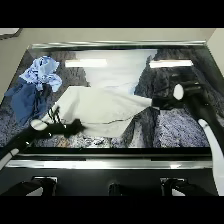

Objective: Fold the shirts.

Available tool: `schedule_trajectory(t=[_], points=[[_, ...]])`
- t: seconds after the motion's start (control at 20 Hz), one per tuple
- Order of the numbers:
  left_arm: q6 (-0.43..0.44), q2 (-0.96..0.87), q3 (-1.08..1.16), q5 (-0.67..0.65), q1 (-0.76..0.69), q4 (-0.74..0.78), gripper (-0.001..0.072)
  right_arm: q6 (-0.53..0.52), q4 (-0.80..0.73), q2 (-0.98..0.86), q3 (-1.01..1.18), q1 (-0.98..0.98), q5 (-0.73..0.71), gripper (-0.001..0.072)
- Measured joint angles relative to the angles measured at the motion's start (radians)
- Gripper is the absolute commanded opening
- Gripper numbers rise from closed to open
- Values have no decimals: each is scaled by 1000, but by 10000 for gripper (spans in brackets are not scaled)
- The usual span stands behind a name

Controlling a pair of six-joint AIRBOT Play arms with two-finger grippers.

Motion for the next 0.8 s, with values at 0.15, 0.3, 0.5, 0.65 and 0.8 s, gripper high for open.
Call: schedule_trajectory(t=[0.15,0.3,0.5,0.65,0.8], points=[[37,95,264,-76,40,119,25,26,-64,137,87,0,-84,58],[24,214,625,-112,85,235,26,45,-143,288,246,0,-195,58],[-41,335,1068,-101,129,336,26,70,-204,491,481,0,-298,57],[-113,391,1215,-131,139,370,26,106,-225,613,578,0,-270,57],[-159,391,1251,-228,145,393,27,122,-236,660,612,0,-181,57]])
